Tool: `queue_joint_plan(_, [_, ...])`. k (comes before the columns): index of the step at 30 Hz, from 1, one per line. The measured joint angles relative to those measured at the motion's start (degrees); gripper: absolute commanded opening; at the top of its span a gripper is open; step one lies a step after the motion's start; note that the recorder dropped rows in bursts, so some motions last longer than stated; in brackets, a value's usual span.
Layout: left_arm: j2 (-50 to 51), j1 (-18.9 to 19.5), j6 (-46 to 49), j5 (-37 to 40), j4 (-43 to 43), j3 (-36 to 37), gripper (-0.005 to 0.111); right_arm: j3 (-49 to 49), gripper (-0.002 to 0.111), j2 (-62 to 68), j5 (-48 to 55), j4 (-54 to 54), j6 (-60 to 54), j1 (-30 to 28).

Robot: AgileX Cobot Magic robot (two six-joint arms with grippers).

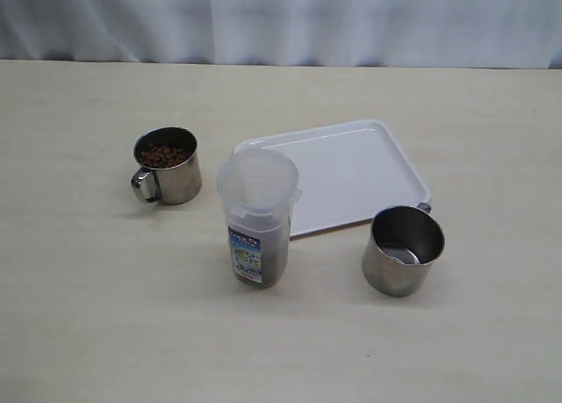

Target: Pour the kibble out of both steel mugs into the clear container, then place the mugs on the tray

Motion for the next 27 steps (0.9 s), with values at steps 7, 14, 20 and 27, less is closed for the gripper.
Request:
queue_joint_plan(7, [0.00,0.00,0.00,0.00,0.00,0.00,0.000,0.00,0.004,0.00,0.00,0.00,0.00,0.00])
queue_joint_plan(14, [0.00,0.00,0.00,0.00,0.00,0.00,0.000,0.00,0.004,0.00,0.00,0.00,0.00,0.00])
queue_joint_plan(20, [0.00,0.00,0.00,0.00,0.00,0.00,0.000,0.00,0.004,0.00,0.00,0.00,0.00,0.00])
queue_joint_plan(27, [0.00,0.00,0.52,-8.36,4.49,0.00,0.000,0.00,0.004,0.00,0.00,0.00,0.00,0.00])
